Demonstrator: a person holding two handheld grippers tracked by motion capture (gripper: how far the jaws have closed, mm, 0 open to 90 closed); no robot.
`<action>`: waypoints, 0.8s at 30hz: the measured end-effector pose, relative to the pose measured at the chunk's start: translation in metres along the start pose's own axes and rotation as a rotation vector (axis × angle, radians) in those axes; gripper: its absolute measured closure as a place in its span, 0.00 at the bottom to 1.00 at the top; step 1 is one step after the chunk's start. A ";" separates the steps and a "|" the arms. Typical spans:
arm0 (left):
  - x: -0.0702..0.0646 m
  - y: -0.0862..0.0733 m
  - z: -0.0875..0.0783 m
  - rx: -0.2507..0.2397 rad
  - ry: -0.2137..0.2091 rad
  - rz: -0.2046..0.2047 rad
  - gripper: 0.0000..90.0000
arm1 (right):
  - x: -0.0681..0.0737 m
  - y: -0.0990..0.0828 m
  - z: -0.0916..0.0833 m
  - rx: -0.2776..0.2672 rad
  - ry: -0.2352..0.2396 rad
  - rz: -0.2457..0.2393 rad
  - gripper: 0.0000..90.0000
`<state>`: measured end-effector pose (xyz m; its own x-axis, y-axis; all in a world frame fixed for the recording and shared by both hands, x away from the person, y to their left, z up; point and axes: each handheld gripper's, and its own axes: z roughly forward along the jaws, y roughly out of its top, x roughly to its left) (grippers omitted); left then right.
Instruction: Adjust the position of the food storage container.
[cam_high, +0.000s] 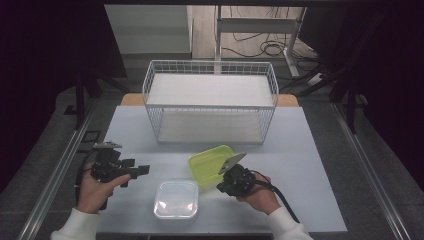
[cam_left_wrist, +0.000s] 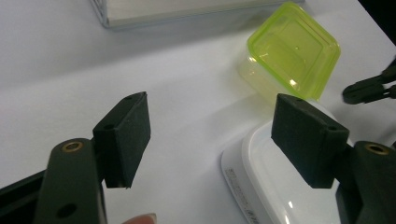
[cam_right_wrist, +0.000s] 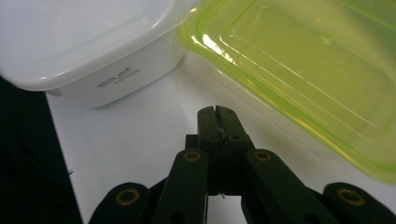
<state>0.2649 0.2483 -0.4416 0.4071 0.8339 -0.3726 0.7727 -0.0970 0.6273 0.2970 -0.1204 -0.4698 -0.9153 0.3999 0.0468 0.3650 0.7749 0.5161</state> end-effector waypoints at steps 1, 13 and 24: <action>0.002 -0.001 0.001 0.006 0.001 0.000 0.31 | 0.000 0.002 0.003 0.014 -0.002 -0.006 0.99; 0.012 -0.005 0.009 0.025 -0.003 -0.027 0.31 | -0.008 0.026 0.041 0.059 -0.020 -0.025 0.99; 0.014 -0.005 0.009 0.020 0.002 -0.036 0.31 | -0.015 0.038 0.053 0.033 -0.042 0.040 0.99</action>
<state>0.2708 0.2559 -0.4562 0.3780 0.8379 -0.3937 0.7964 -0.0774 0.5998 0.3334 -0.0712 -0.4963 -0.8922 0.4507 0.0305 0.4073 0.7734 0.4858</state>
